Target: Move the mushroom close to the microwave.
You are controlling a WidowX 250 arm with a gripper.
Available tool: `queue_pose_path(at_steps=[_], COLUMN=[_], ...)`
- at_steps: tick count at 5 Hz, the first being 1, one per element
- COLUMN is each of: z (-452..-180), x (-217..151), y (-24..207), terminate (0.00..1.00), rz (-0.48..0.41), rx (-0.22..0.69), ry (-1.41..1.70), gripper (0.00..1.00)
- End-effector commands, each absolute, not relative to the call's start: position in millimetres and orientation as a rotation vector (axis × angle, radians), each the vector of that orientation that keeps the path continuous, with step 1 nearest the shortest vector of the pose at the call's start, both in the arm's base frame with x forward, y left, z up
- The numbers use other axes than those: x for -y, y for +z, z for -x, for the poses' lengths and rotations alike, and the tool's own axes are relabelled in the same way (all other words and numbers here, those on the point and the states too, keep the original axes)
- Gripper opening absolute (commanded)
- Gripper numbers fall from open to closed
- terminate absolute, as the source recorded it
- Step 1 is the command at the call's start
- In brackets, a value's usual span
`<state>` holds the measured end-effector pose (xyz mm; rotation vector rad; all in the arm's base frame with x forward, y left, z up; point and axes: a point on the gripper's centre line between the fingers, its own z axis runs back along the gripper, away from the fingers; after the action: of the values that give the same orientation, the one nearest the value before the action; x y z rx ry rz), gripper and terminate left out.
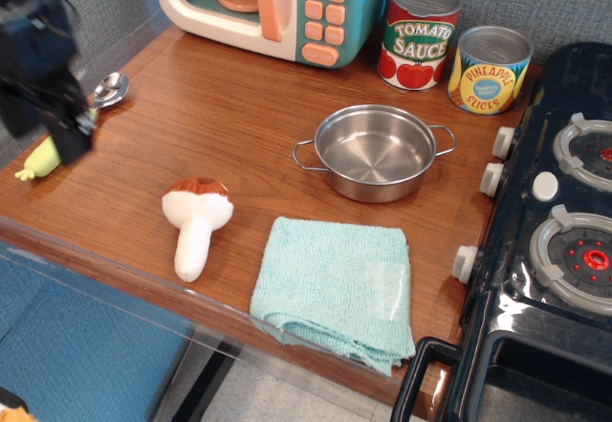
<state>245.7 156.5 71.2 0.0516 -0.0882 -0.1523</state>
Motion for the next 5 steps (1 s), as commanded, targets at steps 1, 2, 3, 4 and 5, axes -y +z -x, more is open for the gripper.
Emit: queue_pose_path(at_steps=[1,2,3,4,5], z=[-262,-270,-280,-283,-284], x=[-97,-77,-66,-56,-54], y=[93,85,73,61,49], terminate=[0.0,0.0,0.0,0.0,0.0], rz=[-0.054,-0.031,-0.026,-0.017,-0.017], rx=[0.237,0.266,0.217,0.177,0.128], ry=[-0.076,0.007,0.043,0.049,0.041], gripper=[1.0,1.0,1.0,1.0,1.0])
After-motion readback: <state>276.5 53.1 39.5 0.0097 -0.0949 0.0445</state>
